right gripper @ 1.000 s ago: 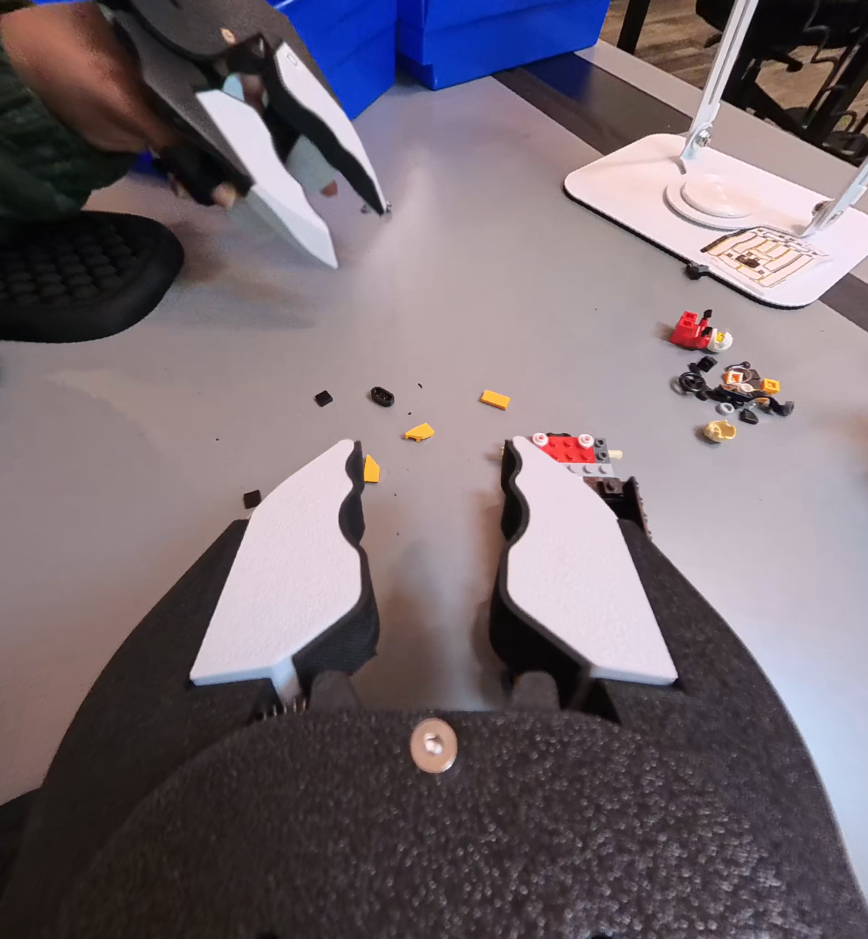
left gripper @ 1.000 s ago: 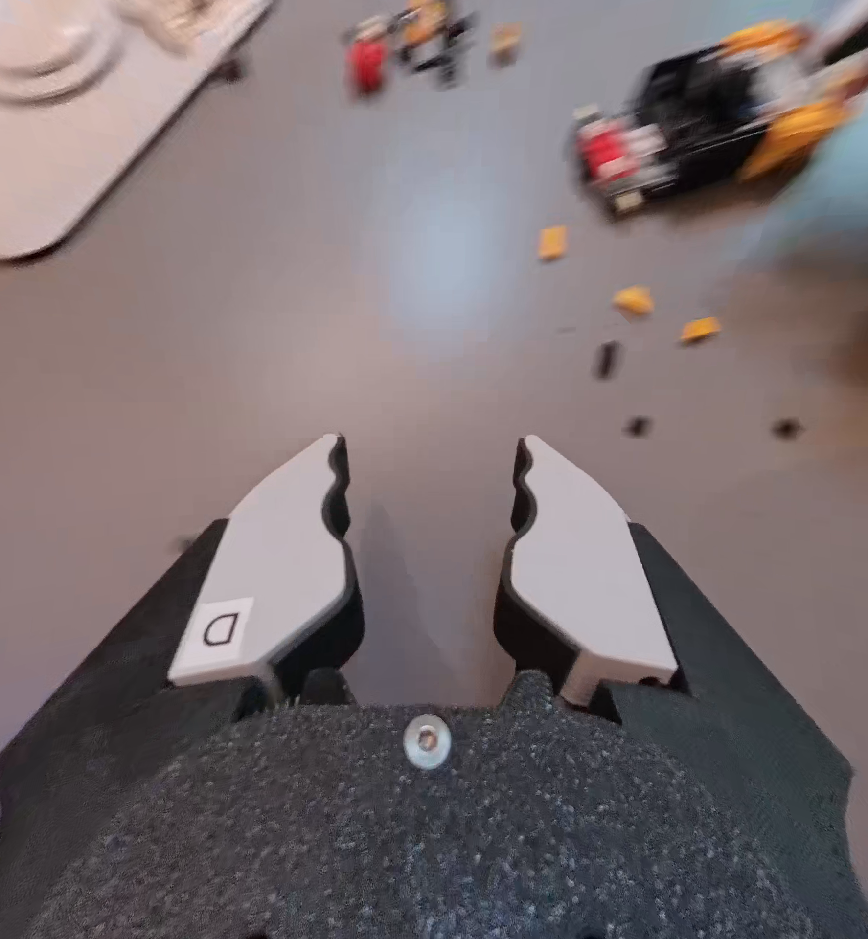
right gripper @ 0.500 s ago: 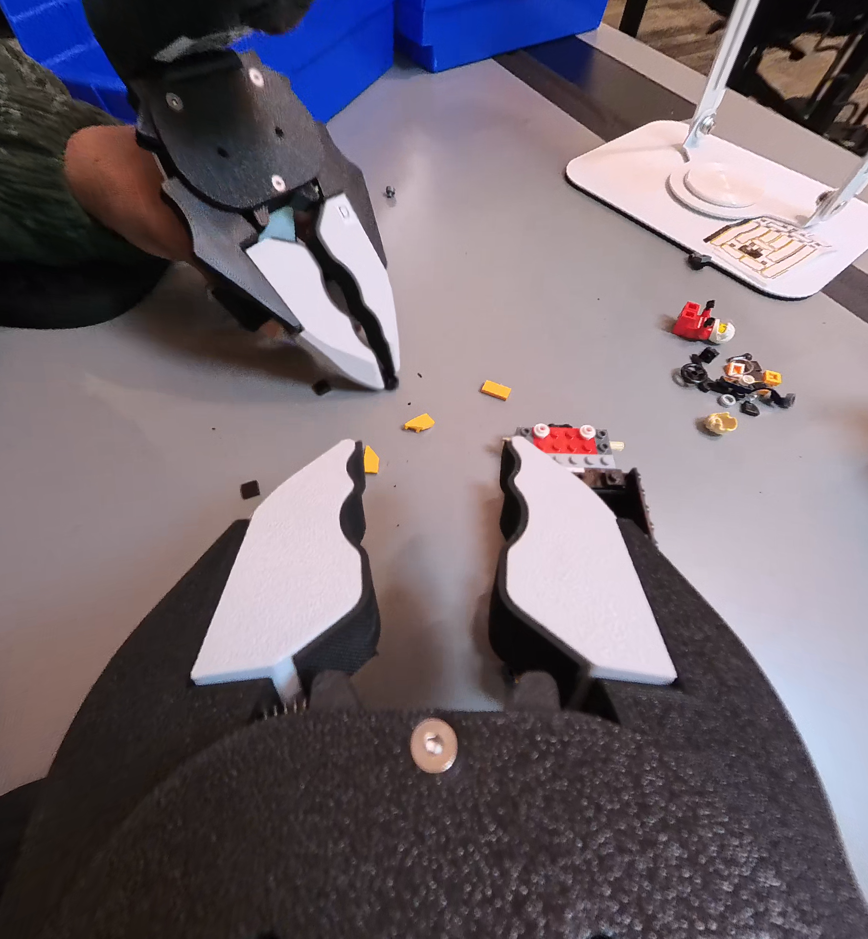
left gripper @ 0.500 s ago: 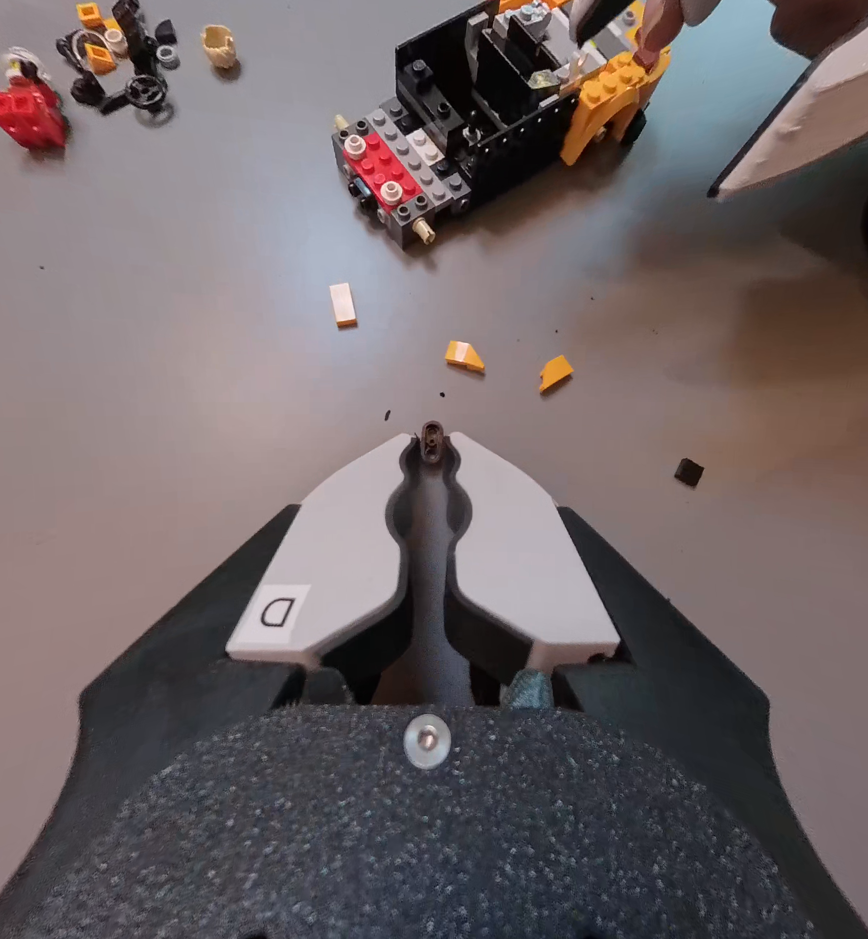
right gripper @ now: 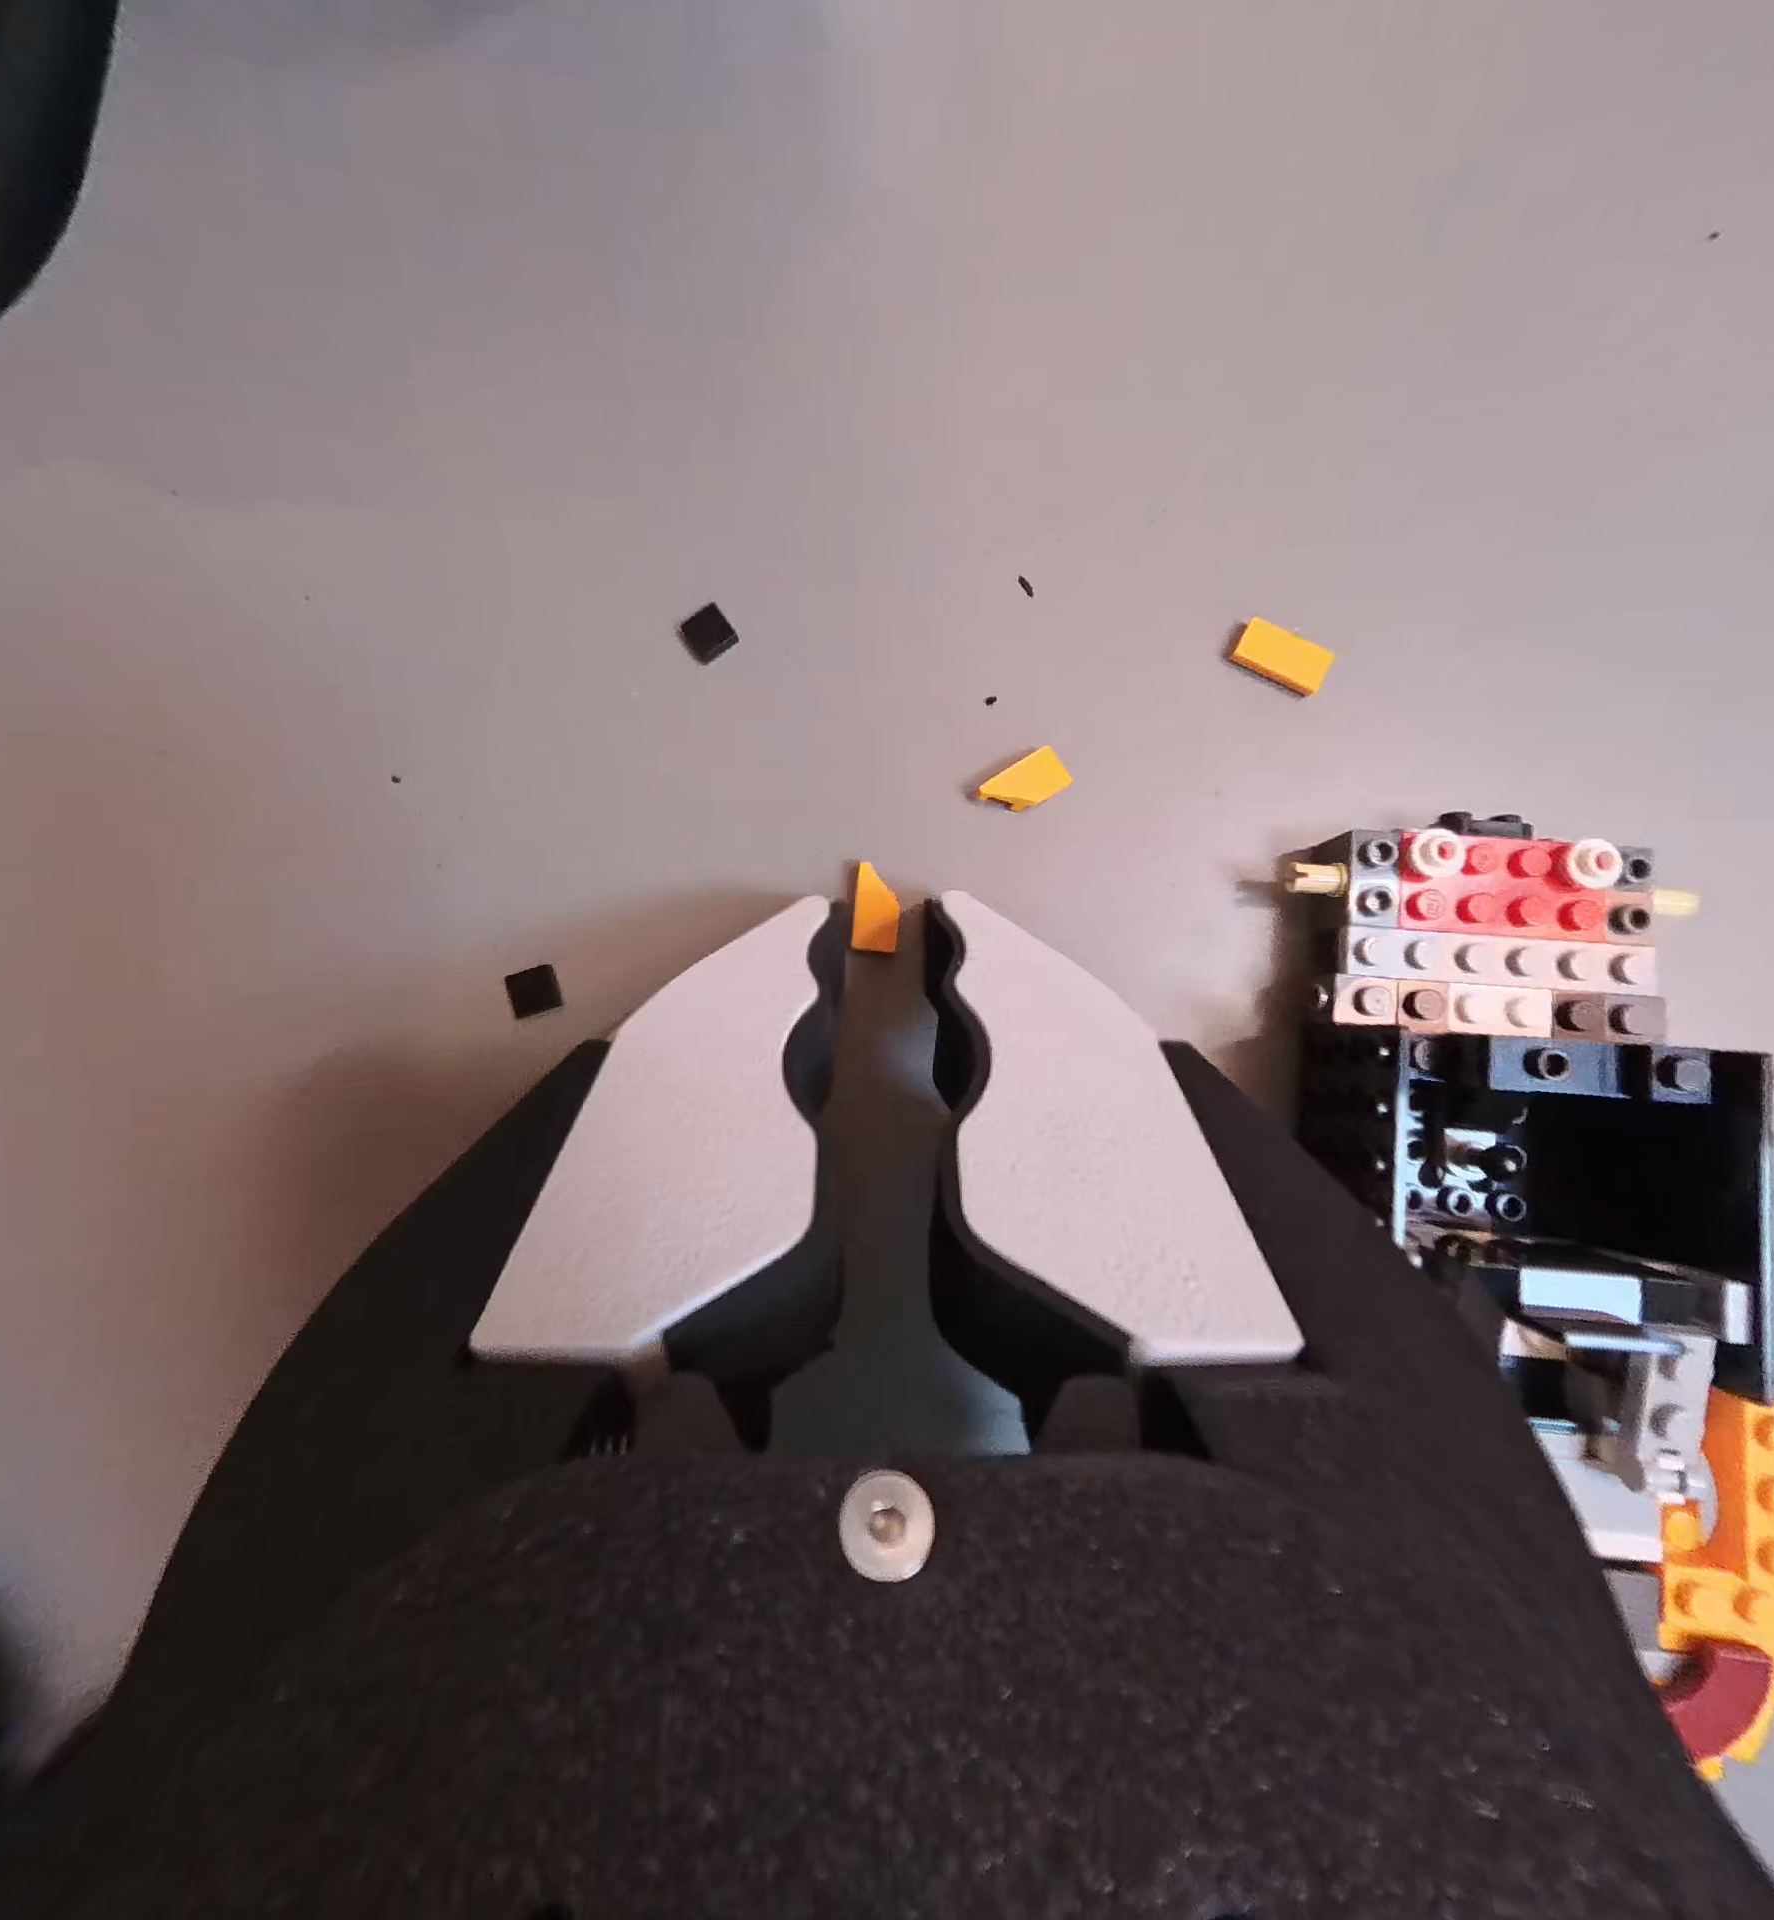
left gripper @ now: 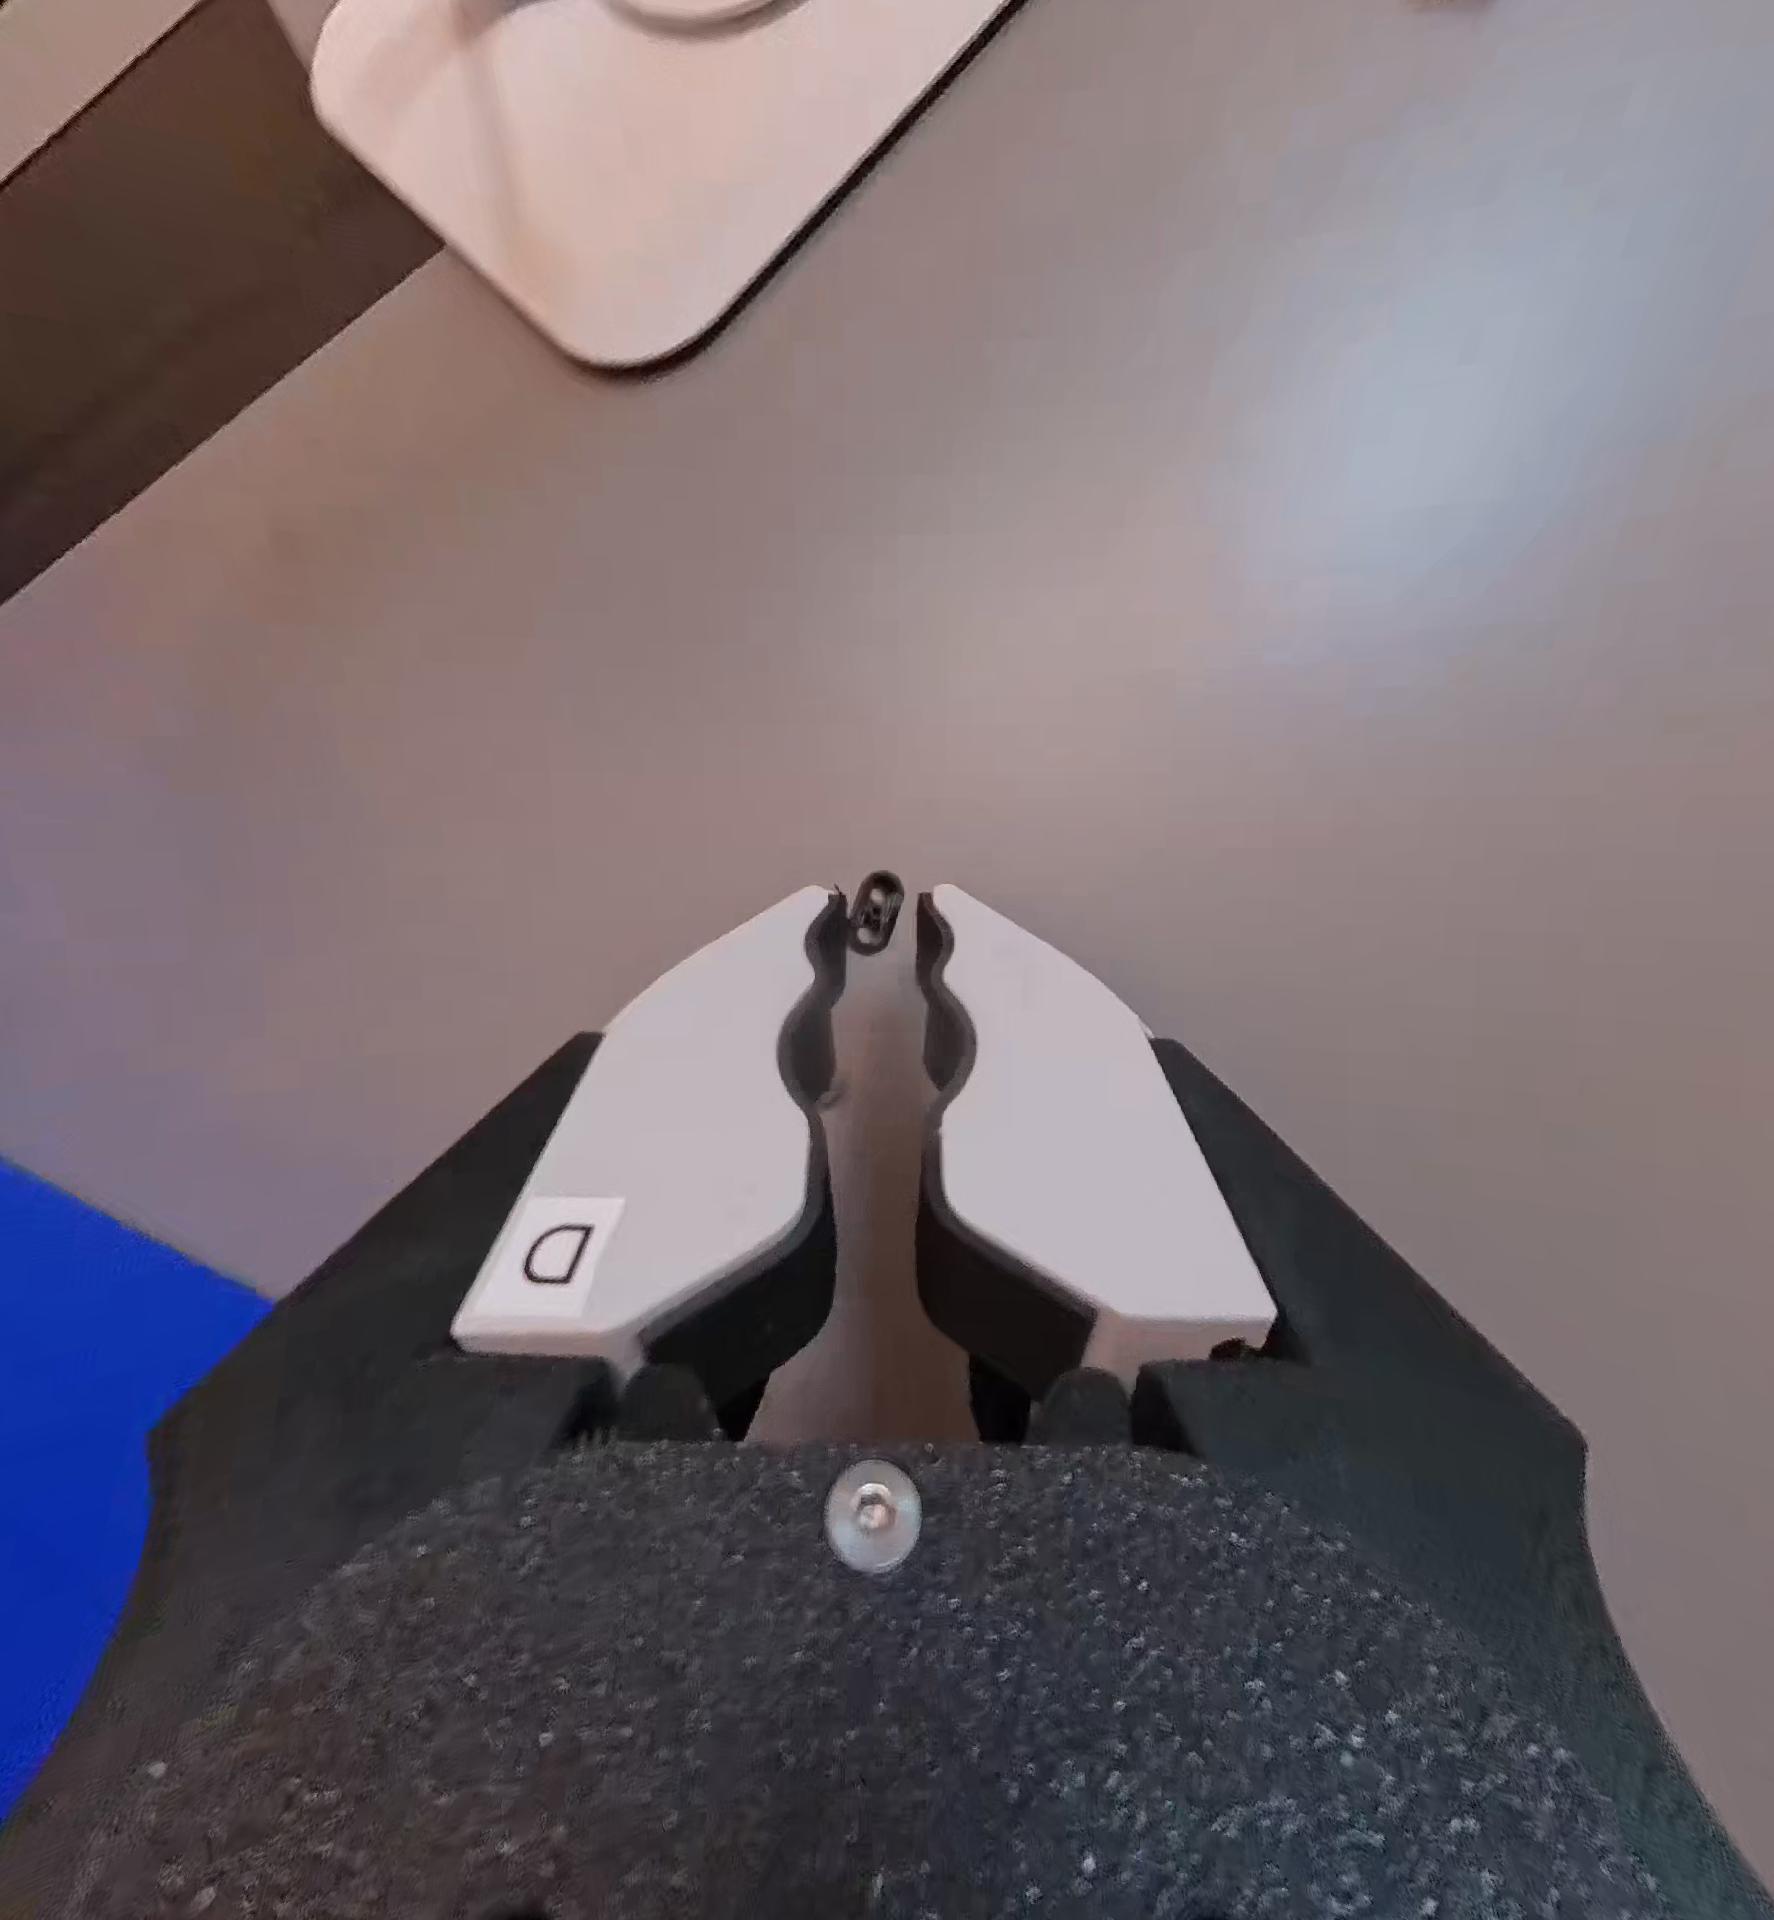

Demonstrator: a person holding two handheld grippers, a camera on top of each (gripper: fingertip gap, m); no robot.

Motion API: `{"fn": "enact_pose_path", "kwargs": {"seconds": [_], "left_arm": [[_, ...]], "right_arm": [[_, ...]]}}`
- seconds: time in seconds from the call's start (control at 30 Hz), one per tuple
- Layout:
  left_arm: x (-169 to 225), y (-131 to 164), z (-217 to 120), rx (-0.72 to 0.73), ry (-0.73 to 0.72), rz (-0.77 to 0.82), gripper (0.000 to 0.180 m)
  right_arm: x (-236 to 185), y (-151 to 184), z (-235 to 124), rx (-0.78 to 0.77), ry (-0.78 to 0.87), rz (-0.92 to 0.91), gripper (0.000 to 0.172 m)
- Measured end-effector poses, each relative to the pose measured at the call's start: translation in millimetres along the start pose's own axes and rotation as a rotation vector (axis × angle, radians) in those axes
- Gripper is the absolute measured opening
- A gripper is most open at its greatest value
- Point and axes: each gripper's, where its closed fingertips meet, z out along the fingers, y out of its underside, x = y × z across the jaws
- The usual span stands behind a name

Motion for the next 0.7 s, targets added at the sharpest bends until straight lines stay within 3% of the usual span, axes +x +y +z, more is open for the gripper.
{"fn": "enact_pose_path", "kwargs": {"seconds": [0.17, 0.27, 0.37, 0.5, 0.7], "left_arm": [[-7.7, 12.6, 2.9, -0.054, -0.020, -0.034, 0.038], [9.3, 2.2, -6.1, 0.028, 0.059, 0.021, 0.052], [65.5, -17.7, -33.0, 0.197, 0.398, 0.038, 0.043], [136.6, -40.8, -80.5, 0.285, 0.986, -0.229, 0.033], [177.3, -38.5, -89.0, 0.194, 1.209, -0.305, 0.020]], "right_arm": [[0.4, 1.3, -0.6, -0.026, -0.007, 0.004, 0.008], [-2.7, -15.6, -3.1, 0.089, -0.002, -0.036, 0.007], [-4.7, -49.2, -19.3, 0.283, 0.048, -0.130, 0.007], [-12.2, -75.9, -30.1, 0.388, 0.152, -0.316, 0.007], [-25.8, -88.4, -25.3, 0.389, 0.256, -0.497, 0.007]]}}
